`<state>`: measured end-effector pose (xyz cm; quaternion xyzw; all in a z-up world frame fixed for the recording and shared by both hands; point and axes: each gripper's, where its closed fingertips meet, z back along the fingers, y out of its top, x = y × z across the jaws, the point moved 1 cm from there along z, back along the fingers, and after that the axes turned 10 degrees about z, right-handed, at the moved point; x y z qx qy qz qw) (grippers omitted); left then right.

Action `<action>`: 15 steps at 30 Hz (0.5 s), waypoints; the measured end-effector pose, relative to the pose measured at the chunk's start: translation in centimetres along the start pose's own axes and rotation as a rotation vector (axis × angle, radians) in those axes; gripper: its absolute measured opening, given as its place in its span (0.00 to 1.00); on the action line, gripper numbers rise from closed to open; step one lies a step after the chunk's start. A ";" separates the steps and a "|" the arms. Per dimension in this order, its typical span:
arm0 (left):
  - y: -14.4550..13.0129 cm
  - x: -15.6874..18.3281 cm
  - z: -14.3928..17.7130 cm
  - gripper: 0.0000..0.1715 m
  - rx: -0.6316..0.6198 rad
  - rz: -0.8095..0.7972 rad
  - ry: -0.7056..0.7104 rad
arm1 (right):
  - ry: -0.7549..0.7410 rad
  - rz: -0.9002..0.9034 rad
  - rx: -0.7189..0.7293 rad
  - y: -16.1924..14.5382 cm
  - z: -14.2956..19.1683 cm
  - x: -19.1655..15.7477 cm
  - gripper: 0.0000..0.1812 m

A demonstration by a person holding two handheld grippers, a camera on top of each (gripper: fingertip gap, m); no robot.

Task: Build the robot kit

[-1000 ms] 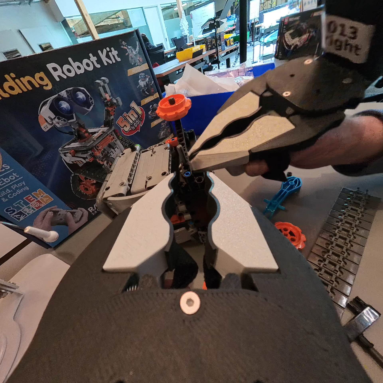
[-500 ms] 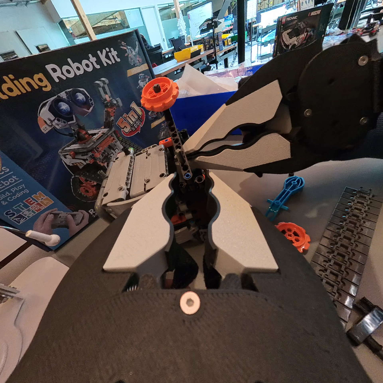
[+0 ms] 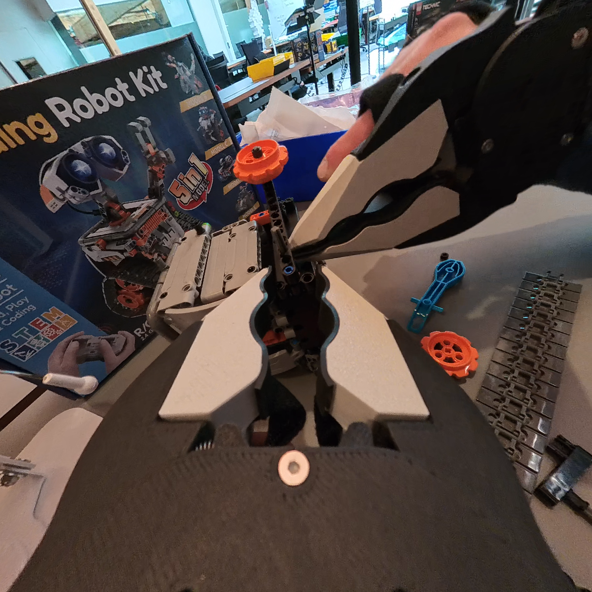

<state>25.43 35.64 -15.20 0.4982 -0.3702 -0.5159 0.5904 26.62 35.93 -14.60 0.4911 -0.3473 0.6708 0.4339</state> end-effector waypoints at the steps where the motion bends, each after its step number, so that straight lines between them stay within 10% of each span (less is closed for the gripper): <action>1: 0.0 0.1 -0.1 0.14 -0.003 0.003 -0.009 | 0.042 0.004 0.011 -0.1 0.1 -0.1 0.00; 6: 0.0 0.1 -0.1 0.14 -0.001 0.020 -0.023 | 0.116 0.035 0.009 -0.2 -0.1 -0.2 0.00; 15: 0.0 -0.5 0.0 0.13 0.010 0.052 -0.014 | -0.205 -0.113 -0.016 -0.2 -1.0 0.6 0.00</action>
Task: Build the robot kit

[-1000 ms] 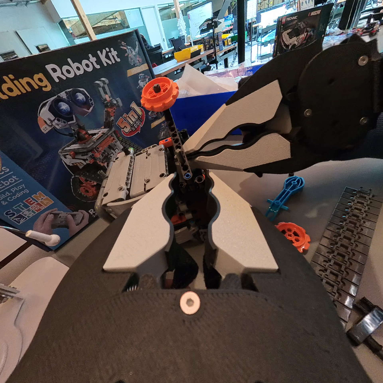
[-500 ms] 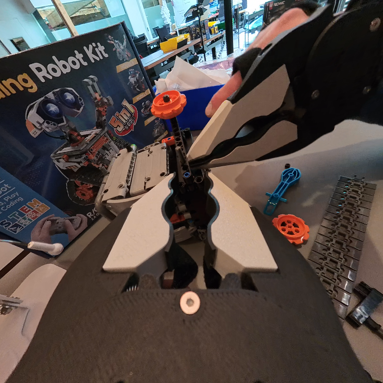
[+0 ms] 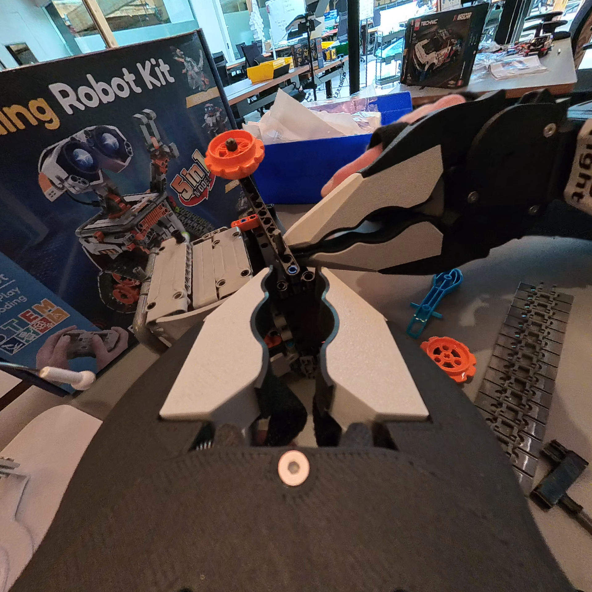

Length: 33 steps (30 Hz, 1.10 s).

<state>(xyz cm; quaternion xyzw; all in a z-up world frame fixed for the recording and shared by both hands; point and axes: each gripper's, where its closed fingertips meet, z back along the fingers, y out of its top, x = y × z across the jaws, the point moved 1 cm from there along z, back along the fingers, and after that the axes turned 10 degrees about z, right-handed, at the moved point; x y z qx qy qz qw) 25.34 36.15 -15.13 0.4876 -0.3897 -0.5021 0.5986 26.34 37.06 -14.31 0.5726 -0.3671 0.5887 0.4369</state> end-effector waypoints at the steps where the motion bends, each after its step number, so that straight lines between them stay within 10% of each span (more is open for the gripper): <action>1: 0.0 -0.1 0.0 0.14 0.002 0.004 0.000 | -0.008 -0.054 0.003 0.0 -0.1 0.1 0.00; 9: -0.1 -0.6 0.3 0.14 0.002 0.008 0.002 | 0.070 -0.539 0.075 -0.2 -1.2 0.2 0.00; 33: -0.3 -0.8 0.9 0.15 -0.035 -0.096 0.026 | 0.382 0.026 0.090 2.5 -0.1 0.7 0.05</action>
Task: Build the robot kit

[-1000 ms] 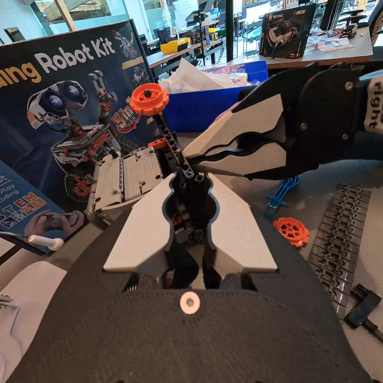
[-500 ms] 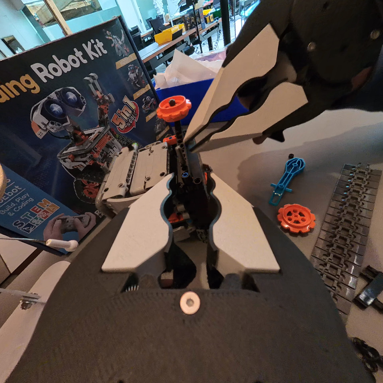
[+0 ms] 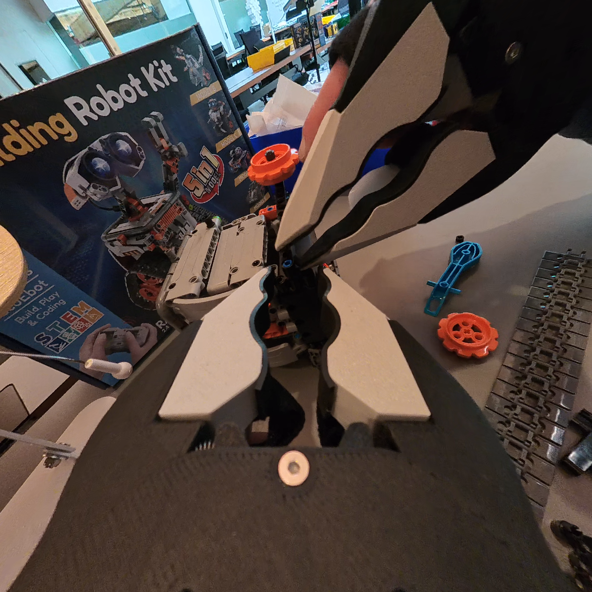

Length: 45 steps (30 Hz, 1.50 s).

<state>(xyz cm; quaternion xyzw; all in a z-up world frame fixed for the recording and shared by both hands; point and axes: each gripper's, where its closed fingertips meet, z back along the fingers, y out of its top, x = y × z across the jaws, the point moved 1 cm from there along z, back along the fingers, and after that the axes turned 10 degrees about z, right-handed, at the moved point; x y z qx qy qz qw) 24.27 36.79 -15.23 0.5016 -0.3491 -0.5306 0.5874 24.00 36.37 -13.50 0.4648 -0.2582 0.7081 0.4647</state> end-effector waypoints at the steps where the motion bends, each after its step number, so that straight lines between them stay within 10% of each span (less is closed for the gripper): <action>1: 0.0 0.0 0.0 0.15 0.001 -0.001 -0.002 | 0.030 -0.002 -0.003 0.0 0.0 -0.1 0.02; 35: 0.2 0.3 -0.5 0.14 0.017 0.051 -0.024 | 0.276 -0.072 -0.026 -0.5 0.0 -0.3 0.03; 45: 0.1 -0.4 -0.6 0.14 0.039 0.108 0.003 | -0.008 -0.068 -0.033 -0.6 -0.4 0.0 0.01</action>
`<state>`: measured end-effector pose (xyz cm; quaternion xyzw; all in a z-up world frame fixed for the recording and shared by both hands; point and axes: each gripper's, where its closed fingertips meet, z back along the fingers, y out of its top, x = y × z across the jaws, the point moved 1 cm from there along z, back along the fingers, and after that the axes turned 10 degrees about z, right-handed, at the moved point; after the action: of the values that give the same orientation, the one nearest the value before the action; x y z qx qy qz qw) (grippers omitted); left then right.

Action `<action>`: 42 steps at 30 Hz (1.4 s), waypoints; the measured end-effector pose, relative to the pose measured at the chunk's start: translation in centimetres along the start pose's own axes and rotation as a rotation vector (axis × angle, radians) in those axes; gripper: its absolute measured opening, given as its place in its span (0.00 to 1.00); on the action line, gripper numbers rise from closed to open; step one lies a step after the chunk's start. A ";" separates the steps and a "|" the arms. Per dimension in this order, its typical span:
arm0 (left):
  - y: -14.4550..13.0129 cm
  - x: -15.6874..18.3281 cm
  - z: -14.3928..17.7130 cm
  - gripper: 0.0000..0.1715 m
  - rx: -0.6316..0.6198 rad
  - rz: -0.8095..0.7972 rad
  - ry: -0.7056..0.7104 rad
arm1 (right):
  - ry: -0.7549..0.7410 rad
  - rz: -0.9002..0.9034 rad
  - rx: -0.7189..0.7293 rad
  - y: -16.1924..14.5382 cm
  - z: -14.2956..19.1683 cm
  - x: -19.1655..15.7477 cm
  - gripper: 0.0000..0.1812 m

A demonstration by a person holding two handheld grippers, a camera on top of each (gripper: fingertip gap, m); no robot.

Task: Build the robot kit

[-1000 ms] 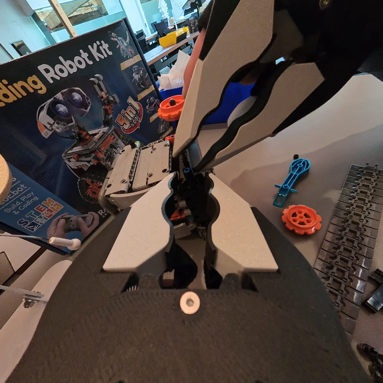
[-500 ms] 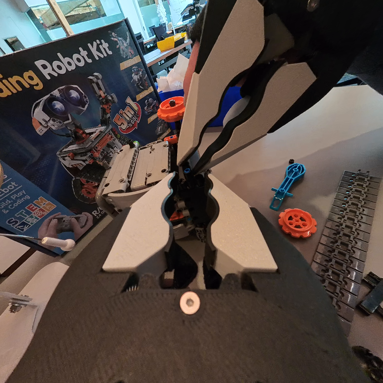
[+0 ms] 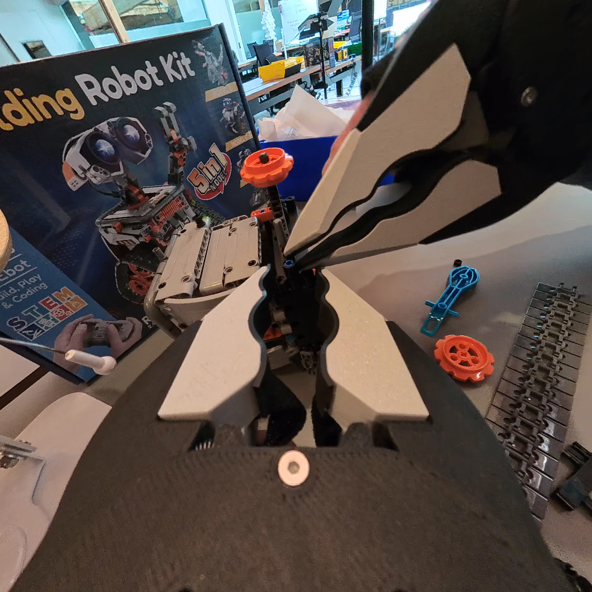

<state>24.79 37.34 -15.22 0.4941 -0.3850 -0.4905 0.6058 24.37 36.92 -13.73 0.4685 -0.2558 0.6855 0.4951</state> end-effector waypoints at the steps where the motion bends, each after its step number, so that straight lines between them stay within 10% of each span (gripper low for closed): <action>1: 0.0 0.0 0.0 0.14 -0.002 -0.004 0.002 | -0.030 -0.002 -0.001 0.0 0.0 0.0 0.01; 25: 0.0 -0.8 0.1 0.14 0.013 0.010 0.022 | -0.360 -0.177 0.020 -0.2 -0.4 0.4 0.01; 42: 0.0 -1.1 0.0 0.14 0.009 0.008 0.050 | -0.187 0.045 -0.033 -0.2 -0.8 0.6 0.02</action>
<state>24.55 38.37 -15.20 0.5074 -0.3741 -0.4739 0.6149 24.25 37.91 -13.55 0.5164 -0.3227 0.6455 0.4611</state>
